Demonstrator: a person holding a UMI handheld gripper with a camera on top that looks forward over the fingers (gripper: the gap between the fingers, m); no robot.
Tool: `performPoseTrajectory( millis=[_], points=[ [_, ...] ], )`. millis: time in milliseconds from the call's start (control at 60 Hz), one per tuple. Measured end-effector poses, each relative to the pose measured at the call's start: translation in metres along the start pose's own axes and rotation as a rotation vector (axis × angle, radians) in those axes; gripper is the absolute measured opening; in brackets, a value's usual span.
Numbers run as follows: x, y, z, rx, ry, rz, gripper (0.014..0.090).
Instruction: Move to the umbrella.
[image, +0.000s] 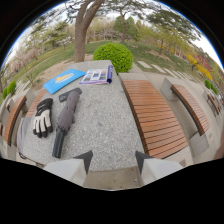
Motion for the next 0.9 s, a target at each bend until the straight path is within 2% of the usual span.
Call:
performPoseTrajectory(
  millis=[433, 617, 900],
  points=[
    [-0.010, 0.004, -0.007, 0.010, -0.018, -0.014, 0.0844],
    [-0.038, -0.001, -0.009, 0.021, -0.069, -0.034, 0.0848],
    [-0.140, -0.007, 0.001, 0.015, -0.144, -0.086, 0.0851]
  ],
)
